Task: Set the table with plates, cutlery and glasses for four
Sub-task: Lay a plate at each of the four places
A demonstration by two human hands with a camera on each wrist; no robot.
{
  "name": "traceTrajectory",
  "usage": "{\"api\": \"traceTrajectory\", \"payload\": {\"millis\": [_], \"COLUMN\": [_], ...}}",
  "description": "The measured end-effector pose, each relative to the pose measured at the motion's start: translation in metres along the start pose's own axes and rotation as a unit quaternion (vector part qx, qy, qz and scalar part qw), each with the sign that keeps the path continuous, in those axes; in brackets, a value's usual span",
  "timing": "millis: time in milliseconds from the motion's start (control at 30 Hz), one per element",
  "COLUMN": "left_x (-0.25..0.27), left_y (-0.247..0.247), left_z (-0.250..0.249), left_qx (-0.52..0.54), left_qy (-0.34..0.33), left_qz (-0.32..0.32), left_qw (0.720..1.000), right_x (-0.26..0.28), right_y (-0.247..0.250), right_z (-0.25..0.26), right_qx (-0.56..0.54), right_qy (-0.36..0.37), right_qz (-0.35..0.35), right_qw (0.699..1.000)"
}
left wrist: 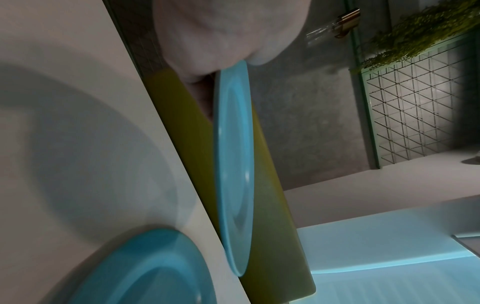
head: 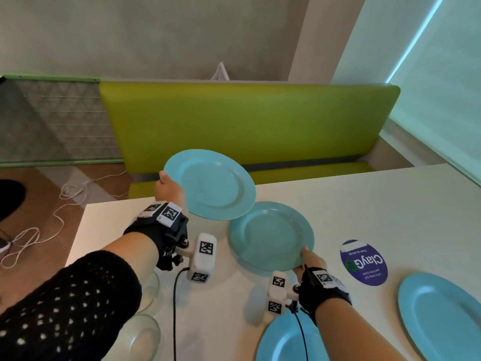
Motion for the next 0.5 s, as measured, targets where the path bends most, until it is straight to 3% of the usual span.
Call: {"api": "traceTrajectory", "payload": {"millis": [267,500], "left_x": [-0.002,-0.001], "left_y": [0.005,0.004], "left_z": [0.005,0.009], "left_qx": [0.037,0.03], "left_qy": [0.012,0.008], "left_qz": [-0.007,-0.007], "left_qw": [0.999,0.999], "right_x": [0.008,0.008], "right_y": [-0.014,-0.014], "right_z": [0.005,0.012], "right_qx": [-0.028,-0.011], "right_qy": [-0.025,-0.002], "right_qz": [0.016,0.02], "right_qw": [0.999,1.0]}}
Point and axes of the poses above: each hand's wrist, its own x-axis away from the middle knuckle, its own y-axis out of the back of the hand, z = x × y, the point moved 10 cm from there along -x, towards the middle knuckle, and after that the axes turned 8 degrees about -z, right-handed, at the moved point
